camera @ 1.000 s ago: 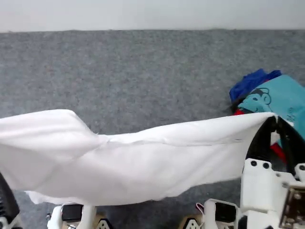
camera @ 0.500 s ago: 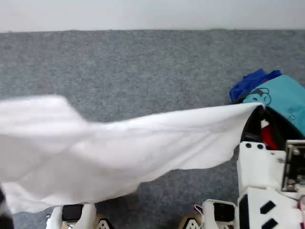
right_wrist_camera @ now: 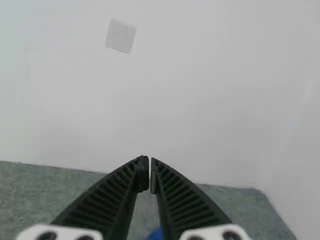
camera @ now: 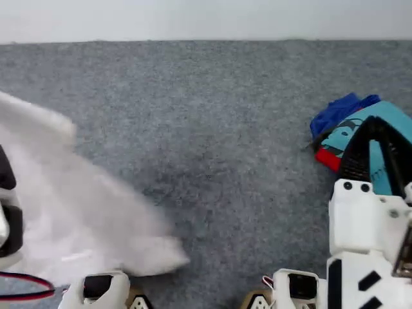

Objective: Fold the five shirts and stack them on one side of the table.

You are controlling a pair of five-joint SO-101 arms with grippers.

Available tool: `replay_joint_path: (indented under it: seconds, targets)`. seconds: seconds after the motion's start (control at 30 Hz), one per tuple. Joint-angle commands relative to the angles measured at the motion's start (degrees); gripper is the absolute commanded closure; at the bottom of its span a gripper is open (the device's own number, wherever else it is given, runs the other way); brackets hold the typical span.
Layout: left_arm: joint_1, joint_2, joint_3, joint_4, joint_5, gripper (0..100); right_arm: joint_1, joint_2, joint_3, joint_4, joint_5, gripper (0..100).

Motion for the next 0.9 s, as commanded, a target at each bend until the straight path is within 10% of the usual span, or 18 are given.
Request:
replay_joint_path:
  seconds: [0.0,0.3,0.87]
  targets:
    - [0.5,1.3,-0.1,-0.2,0.4,99,-0.4,4.0,-0.8,0.8,-0.2,98.7]
    - [1.2,1.8,3.7,3.3,0.4,99,-18.1,10.0,12.2,10.9,3.6,85.7]
    - [24.4,14.5,20.4,6.2,-3.4,99,-18.6,5.3,31.4,3.2,6.2,88.7]
